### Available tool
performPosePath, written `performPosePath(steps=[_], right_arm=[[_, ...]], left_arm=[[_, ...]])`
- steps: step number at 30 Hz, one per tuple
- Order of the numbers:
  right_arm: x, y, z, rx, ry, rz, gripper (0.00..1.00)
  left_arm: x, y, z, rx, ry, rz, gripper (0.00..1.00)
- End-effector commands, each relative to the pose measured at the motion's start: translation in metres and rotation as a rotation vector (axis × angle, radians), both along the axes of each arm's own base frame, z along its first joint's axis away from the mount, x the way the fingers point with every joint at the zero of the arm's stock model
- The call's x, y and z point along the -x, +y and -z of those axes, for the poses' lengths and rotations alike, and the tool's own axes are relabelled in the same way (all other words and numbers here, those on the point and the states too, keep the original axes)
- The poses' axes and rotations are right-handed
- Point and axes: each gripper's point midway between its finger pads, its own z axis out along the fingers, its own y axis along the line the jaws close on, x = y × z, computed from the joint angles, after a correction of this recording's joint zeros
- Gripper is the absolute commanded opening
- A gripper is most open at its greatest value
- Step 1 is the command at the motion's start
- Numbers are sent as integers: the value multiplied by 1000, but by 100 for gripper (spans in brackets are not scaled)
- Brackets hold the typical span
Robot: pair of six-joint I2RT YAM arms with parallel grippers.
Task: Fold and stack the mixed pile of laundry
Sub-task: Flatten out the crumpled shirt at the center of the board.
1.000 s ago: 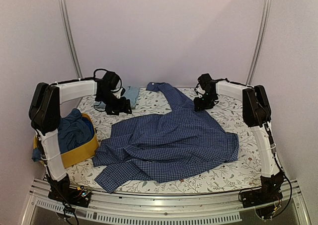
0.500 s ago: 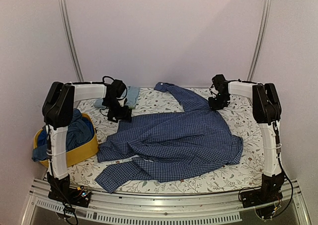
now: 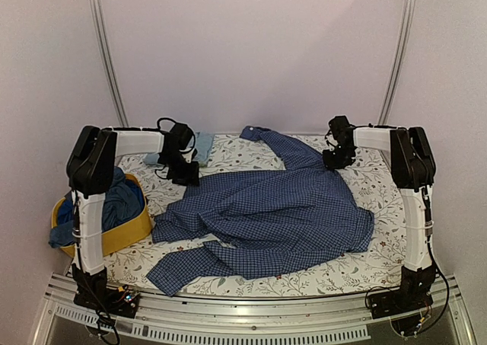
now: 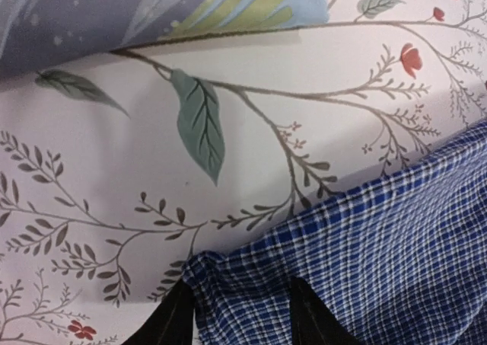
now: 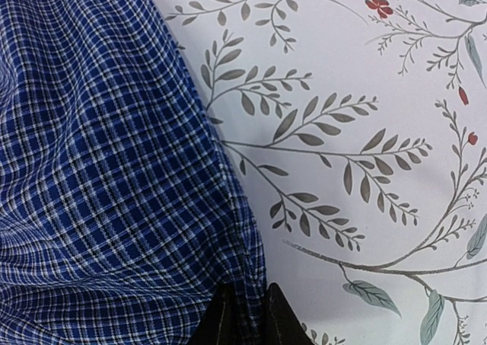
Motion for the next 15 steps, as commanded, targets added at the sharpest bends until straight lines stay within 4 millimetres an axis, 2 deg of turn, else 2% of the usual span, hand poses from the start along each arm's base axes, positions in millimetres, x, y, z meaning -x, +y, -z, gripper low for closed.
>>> performPosePath(steps=[1, 3, 5, 8, 10, 12, 15], right_arm=[[66, -30, 58, 88, 271, 26, 15], [70, -38, 59, 95, 276, 41, 15], [72, -51, 56, 107, 274, 62, 15], [71, -74, 51, 106, 260, 110, 15], [67, -89, 48, 101, 249, 142, 15], [63, -99, 48, 92, 246, 162, 15], [51, -108, 50, 81, 235, 183, 15]], left_arm=[[-3, -27, 25, 101, 36, 87, 30], [-7, -40, 12, 133, 1, 134, 15], [-19, -51, -18, 153, -89, 160, 1], [-52, -62, -79, 173, -286, 157, 0], [-75, -63, -112, 168, -393, 130, 0], [-97, -65, -132, 158, -471, 113, 0], [-125, -73, -143, 156, -541, 106, 0]])
